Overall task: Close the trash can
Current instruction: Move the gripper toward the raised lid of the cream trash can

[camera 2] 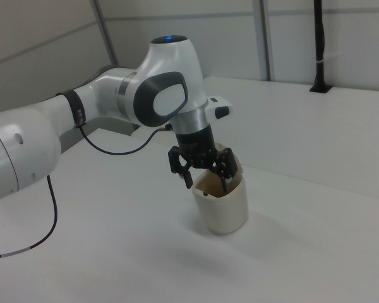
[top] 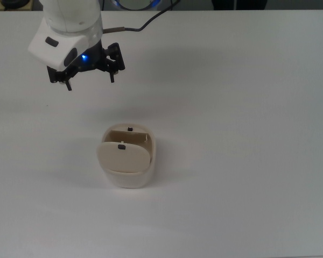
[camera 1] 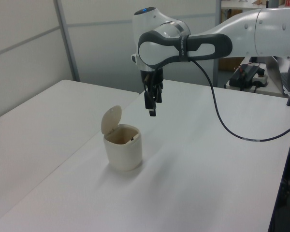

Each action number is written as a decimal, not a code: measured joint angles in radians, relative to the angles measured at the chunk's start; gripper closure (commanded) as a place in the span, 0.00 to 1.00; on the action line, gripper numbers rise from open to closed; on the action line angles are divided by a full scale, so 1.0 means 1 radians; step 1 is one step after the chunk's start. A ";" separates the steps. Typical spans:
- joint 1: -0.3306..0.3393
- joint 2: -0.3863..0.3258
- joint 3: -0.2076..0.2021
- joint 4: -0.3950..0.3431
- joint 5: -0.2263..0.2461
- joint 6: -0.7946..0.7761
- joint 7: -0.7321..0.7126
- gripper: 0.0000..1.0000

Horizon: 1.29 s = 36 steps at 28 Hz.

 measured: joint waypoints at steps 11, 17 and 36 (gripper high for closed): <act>-0.013 0.000 -0.001 0.002 0.006 0.000 0.015 1.00; -0.012 -0.001 0.000 0.013 0.032 0.054 0.031 1.00; 0.017 0.068 0.072 0.024 0.185 0.565 0.065 1.00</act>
